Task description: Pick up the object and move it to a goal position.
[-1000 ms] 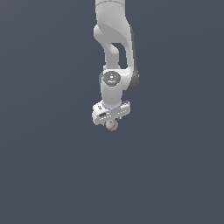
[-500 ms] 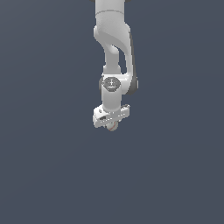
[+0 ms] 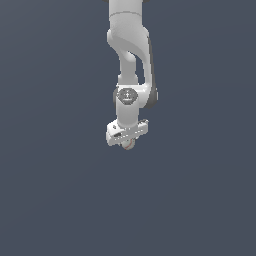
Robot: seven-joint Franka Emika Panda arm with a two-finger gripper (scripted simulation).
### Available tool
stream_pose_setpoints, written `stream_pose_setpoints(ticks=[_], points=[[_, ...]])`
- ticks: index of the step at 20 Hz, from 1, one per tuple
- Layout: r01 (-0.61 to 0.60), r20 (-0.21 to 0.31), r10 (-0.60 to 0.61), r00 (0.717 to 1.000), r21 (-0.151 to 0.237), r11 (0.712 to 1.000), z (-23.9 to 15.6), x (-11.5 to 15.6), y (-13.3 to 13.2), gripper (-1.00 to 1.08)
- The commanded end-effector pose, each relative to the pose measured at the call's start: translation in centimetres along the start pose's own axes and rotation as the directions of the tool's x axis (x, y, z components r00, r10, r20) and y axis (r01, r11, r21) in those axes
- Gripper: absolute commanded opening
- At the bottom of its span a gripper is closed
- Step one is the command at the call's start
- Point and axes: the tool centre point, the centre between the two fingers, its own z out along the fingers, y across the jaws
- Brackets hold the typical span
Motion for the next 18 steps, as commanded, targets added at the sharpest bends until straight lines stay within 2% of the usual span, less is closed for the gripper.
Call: stream_pose_setpoints(ticks=[1,4,8,13,18], points=[[0.000,-0.004,0.000,1.000,-0.002,1.000,-0.1,0.2,0.0,-1.00],[-0.001,-0.025,0.001,1.000,-0.010,1.000,-0.6,0.9,-0.2,-1.00],[-0.005,-0.080,0.002,0.997,-0.033,0.999,-2.0,2.9,-0.6,-1.00],[-0.015,-0.190,0.000,0.982,-0.076,0.997,-5.2,6.7,-1.7,-1.00],[-0.033,-0.317,-0.009,0.948,-0.126,0.991,-9.4,10.6,-3.1,-1.00]])
